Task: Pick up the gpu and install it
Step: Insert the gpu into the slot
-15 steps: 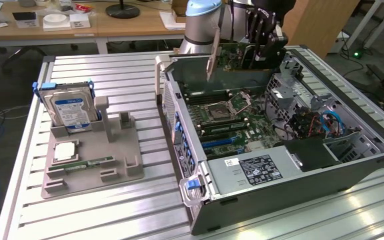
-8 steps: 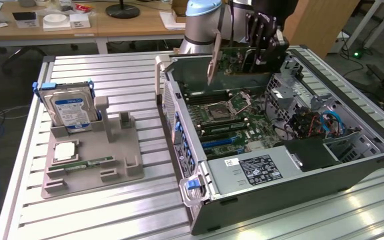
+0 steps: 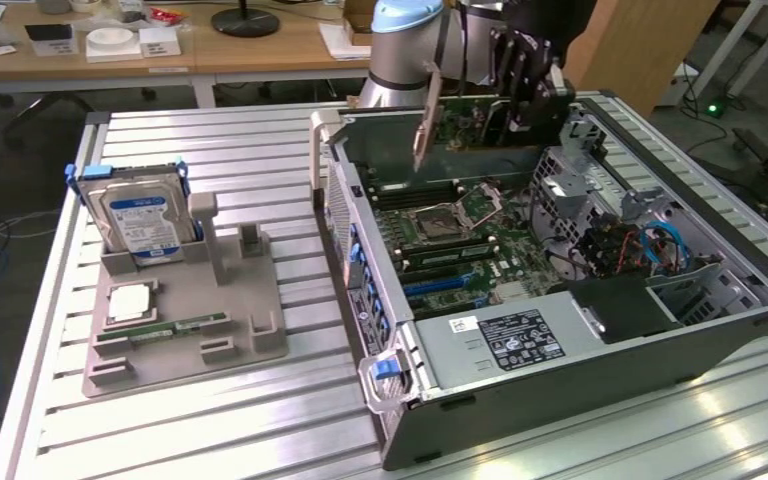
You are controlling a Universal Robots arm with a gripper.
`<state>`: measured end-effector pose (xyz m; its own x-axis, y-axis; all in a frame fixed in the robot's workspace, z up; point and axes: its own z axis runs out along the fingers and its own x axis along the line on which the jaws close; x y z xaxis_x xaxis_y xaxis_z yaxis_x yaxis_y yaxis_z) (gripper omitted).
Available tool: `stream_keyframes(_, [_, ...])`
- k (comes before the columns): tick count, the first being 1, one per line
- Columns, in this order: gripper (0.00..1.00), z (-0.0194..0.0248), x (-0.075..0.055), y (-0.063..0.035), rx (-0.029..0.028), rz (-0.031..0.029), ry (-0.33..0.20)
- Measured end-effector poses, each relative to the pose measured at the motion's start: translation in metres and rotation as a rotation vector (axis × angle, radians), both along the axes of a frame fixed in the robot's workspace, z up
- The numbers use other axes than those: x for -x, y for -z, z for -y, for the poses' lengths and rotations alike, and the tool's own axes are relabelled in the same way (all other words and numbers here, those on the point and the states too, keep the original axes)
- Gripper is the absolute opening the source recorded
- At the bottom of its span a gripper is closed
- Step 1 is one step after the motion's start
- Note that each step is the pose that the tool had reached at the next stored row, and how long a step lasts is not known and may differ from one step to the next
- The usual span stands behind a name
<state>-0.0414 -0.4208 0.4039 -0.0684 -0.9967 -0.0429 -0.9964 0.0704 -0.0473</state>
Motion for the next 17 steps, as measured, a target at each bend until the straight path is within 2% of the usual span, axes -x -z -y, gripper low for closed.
stream_keyframes(1, [0.28, 0.0003, 0.000, 0.0005, -0.0038, 0.0001, -0.002])
stream_keyframes(3, [0.28, 0.0017, 0.000, 0.0014, -0.0067, 0.0003, -0.005])
stream_keyframes(11, [0.28, 0.0056, 0.003, 0.0059, -0.0067, 0.0002, -0.006])
stream_keyframes(15, [0.28, 0.0141, 0.003, 0.0078, -0.0069, 0.0002, -0.007])
stream_keyframes(17, [0.28, 0.0162, 0.004, 0.0086, -0.0070, 0.0003, -0.008])
